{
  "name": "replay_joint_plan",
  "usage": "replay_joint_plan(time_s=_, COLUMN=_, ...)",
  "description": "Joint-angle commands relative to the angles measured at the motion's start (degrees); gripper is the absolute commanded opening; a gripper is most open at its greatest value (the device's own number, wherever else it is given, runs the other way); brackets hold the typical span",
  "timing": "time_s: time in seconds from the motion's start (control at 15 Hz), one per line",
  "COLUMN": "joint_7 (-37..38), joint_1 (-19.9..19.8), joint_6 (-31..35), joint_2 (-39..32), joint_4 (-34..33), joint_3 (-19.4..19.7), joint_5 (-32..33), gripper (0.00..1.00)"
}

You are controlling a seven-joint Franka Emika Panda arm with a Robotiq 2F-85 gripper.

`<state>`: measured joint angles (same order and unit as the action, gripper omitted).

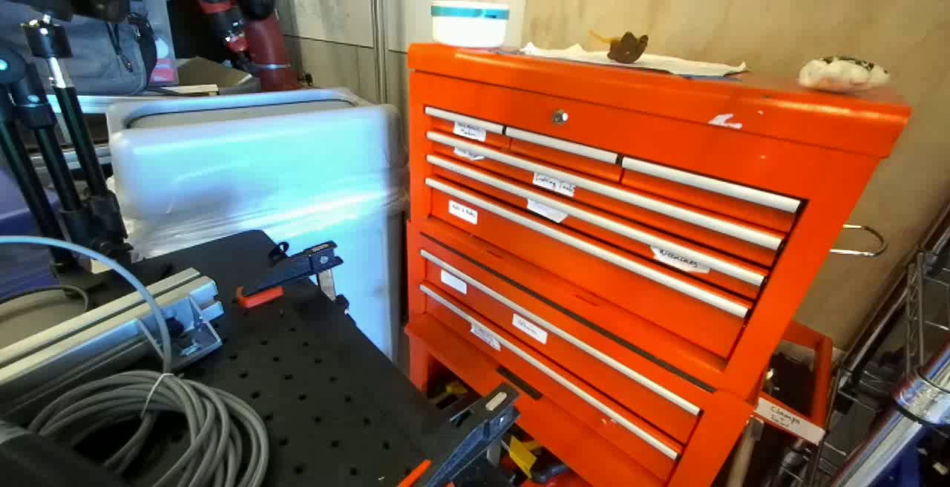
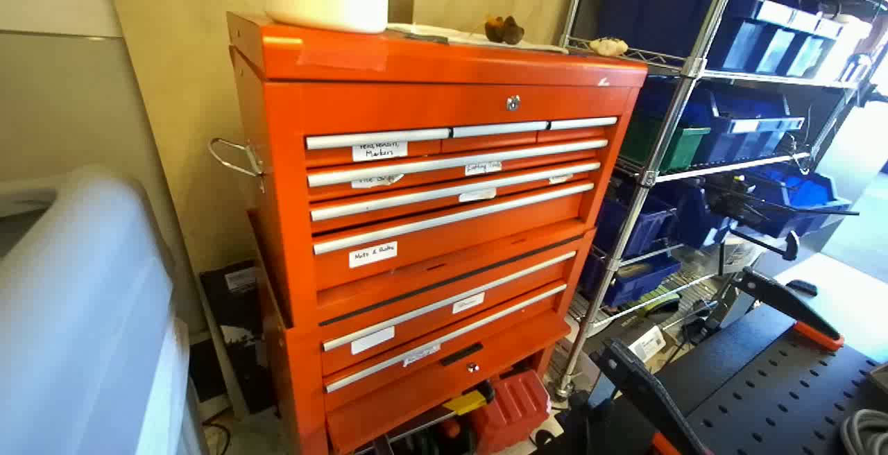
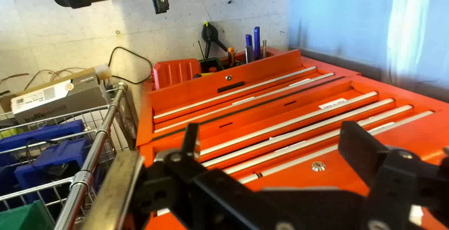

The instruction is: Put the light brown doll in the bowl

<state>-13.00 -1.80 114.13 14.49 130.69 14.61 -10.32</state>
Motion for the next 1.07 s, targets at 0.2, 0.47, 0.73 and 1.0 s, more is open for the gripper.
replay_joint_plan(time_s=0.2, joint_7=-0.4, joint_1=-1.7, joint_6=-0.2, joint_2=-0.1, joint_4=-0.3, joint_3=-1.6, joint_5=-0.4, gripper=1.0)
replay_joint_plan(time_s=0.47, joint_7=-0.4, joint_1=-1.7, joint_6=-0.2, joint_2=-0.1, joint_4=-0.3, joint_3=-1.6, joint_5=-0.4, gripper=1.0)
replay_joint_plan(time_s=0.73, joint_7=-1.0, joint_1=-1.5, joint_6=5.8, joint_2=-2.1, joint_4=-1.0, joint_3=-1.7, joint_5=-1.5, gripper=1.0)
replay_joint_plan(time_s=1.0, joint_7=-0.5, joint_1=-1.4, joint_6=16.4, joint_2=-7.3, joint_4=-3.8, joint_3=-2.0, joint_5=-2.5, gripper=1.0)
